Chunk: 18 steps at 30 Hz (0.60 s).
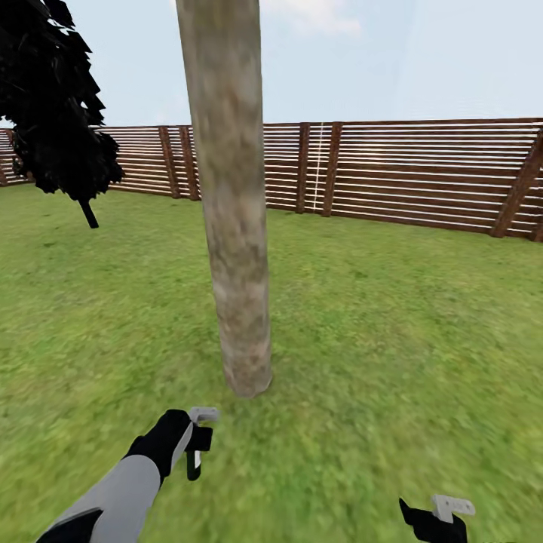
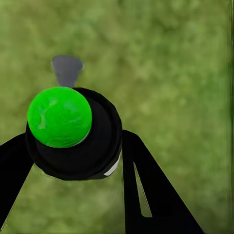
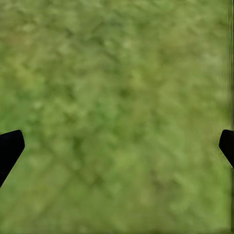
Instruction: In the garden, pick up the pesticide atomizer on the floor and spray pesticide onto both trees until each tree trunk is fully covered.
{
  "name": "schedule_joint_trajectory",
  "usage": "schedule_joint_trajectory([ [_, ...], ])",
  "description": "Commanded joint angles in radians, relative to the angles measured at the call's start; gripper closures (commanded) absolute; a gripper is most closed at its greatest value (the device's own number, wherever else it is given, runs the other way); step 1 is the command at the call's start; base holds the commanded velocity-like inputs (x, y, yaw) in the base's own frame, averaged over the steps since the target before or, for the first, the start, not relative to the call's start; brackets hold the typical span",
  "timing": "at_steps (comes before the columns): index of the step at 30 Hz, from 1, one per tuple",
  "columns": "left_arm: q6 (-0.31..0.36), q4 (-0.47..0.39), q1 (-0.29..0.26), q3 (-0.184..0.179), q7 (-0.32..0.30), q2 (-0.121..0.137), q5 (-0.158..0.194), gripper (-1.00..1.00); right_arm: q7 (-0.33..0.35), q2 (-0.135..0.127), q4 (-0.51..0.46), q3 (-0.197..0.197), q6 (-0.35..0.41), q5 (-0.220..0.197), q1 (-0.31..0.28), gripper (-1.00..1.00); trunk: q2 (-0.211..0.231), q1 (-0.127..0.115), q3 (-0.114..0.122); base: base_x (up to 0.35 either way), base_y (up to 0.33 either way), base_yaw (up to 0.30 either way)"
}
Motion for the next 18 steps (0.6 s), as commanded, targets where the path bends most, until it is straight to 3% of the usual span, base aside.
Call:
schedule_joint_trajectory([
  [1, 0.0, 0.0, 0.0, 0.0, 0.0, 0.0, -0.001, 1.0, 0.0, 0.0, 0.0, 0.0, 0.0, 0.0, 0.0, -1.0, 0.0, 0.0, 0.0, 0.308, 0.055, -0.298],
  [6, 0.01, 0.001, 0.002, -0.002, 0.0, 0.004, 0.0, 1.0, -0.001, 0.0, 0.0, -0.001, 0.001, 0.0, 0.0, -1.0, 0.0, 0.0, -0.003, 0.329, 0.102, -0.263],
  [10, 0.012, 0.002, 0.002, -0.001, 0.0, 0.002, 0.003, 1.0, -0.001, 0.0, 0.0, -0.001, 0.0, 0.0, 0.0, -1.0, 0.0, 0.0, -0.004, 0.255, 0.14, -0.063],
  [18, 0.012, 0.002, 0.004, 0.0, -0.008, -0.003, 0.003, 1.0, -0.001, -0.001, -0.001, -0.002, 0.0, 0.0, 0.0, -1.0, 0.0, 0.0, -0.01, 0.021, 0.012, -0.001],
])
